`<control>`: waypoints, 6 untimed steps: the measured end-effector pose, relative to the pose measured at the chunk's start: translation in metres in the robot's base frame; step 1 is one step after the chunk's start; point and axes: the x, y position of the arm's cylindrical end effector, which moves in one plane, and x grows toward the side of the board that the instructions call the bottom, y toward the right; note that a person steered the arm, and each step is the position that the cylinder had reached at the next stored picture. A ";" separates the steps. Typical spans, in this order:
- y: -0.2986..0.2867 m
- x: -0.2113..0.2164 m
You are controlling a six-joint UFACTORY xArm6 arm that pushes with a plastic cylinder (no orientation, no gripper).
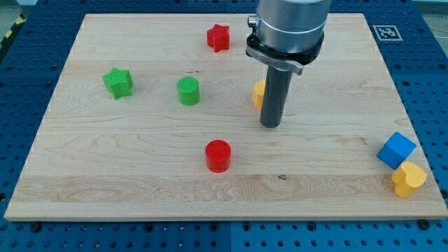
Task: Place your arm above the red circle
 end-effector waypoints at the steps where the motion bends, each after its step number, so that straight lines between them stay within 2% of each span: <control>1: 0.000 -0.004; 4: -0.002 -0.011; 5: -0.019 -0.015; 6: -0.070 -0.013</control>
